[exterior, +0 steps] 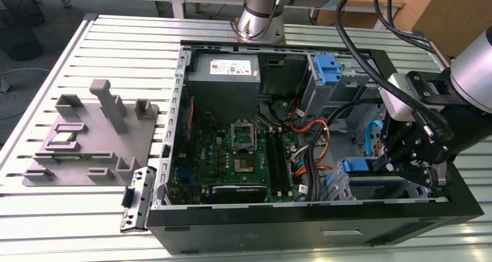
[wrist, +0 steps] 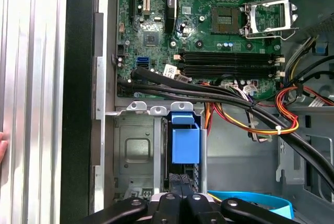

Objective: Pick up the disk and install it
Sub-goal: 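Insert the disk into the insertion slot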

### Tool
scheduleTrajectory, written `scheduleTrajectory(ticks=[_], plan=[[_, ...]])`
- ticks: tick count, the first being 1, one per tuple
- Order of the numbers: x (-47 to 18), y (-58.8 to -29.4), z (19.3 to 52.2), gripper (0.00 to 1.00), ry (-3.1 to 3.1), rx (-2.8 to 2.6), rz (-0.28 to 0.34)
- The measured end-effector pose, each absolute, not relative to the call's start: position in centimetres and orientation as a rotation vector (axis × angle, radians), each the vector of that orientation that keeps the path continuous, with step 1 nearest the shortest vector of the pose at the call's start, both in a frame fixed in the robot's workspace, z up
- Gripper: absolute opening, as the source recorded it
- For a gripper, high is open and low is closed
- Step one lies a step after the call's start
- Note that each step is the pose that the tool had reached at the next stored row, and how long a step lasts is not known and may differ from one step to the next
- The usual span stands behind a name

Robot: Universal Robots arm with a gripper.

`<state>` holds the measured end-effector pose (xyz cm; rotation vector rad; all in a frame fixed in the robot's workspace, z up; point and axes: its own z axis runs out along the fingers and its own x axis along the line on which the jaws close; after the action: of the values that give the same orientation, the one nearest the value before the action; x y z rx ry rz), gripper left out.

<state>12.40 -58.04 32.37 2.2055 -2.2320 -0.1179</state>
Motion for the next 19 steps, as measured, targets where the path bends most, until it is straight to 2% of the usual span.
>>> scheduleTrajectory(ticks=[9,19], plan=[[12.4,-58.0,32.4,0.1,-2.232,2.206,-0.119],[12.4,-58.0,35.1,0.1,-2.232,2.205,-0.118]])
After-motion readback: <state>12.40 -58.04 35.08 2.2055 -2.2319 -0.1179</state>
